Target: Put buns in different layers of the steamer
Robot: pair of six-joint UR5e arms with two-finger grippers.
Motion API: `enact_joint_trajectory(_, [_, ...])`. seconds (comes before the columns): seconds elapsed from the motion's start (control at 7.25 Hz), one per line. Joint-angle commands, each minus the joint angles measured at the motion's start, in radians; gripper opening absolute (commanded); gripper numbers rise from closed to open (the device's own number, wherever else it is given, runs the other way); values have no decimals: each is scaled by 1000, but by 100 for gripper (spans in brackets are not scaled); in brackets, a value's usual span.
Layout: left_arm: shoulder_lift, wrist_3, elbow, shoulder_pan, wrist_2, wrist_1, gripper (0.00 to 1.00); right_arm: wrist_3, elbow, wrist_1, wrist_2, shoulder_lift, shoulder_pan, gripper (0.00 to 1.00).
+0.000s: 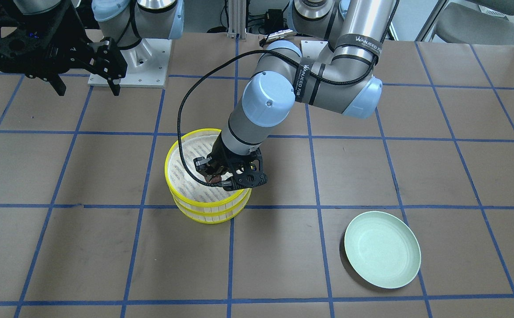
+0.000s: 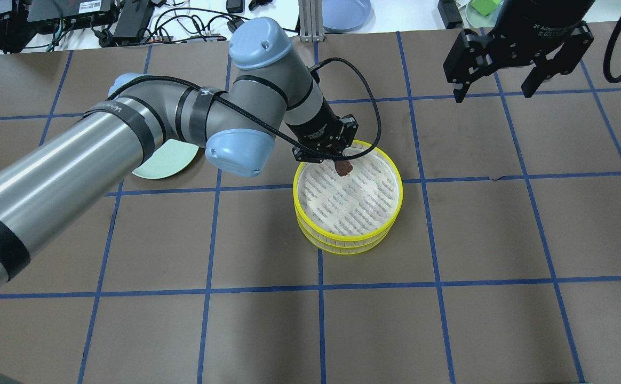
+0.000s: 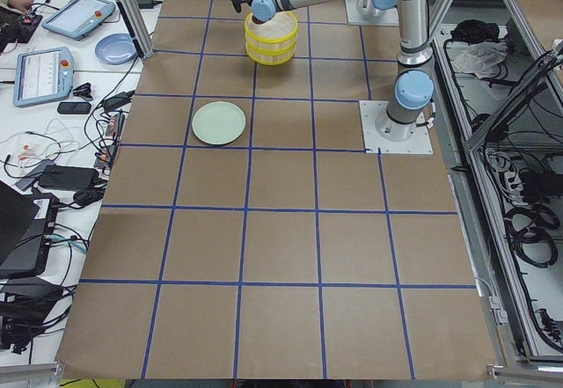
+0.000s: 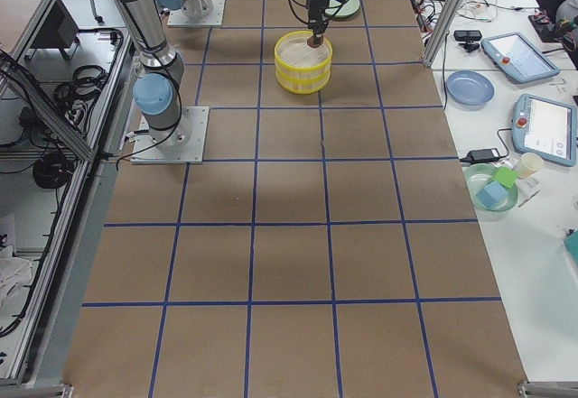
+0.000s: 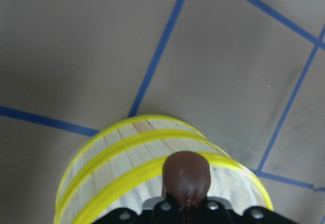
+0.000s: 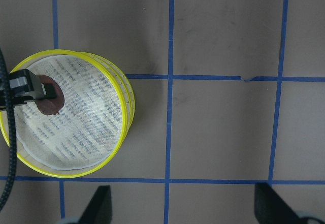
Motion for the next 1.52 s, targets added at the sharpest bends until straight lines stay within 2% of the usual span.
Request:
enact_joint_trajectory(0.0, [10,-1,-37,-17,0,0,100,0,0,2,-2,-2,0,100])
enact_joint_trajectory(0.55, [27,11,-17,-2,4,3,100,2,14,2,0,-8,0,100])
enact_joint_trajectory(0.69, [40,14,4,23,12,-20,100,2,14,2,0,-9,0,100])
enact_joint_trajectory(0.83, [71,31,39,71,36,-94,100,2,15,2,0,-9,0,100])
enact_joint_trajectory(1.1, [135,227,119,212,148,-259,100,2,29,0,-2,-25,0,100])
enact_joint_trajectory(1.24, [175,416,122,268,279,-291,100,0,29,0,0,-25,2,100])
enact_joint_trajectory(1.38, [204,539,122,352,311,-333,100,0,29,0,-2,-26,2,100])
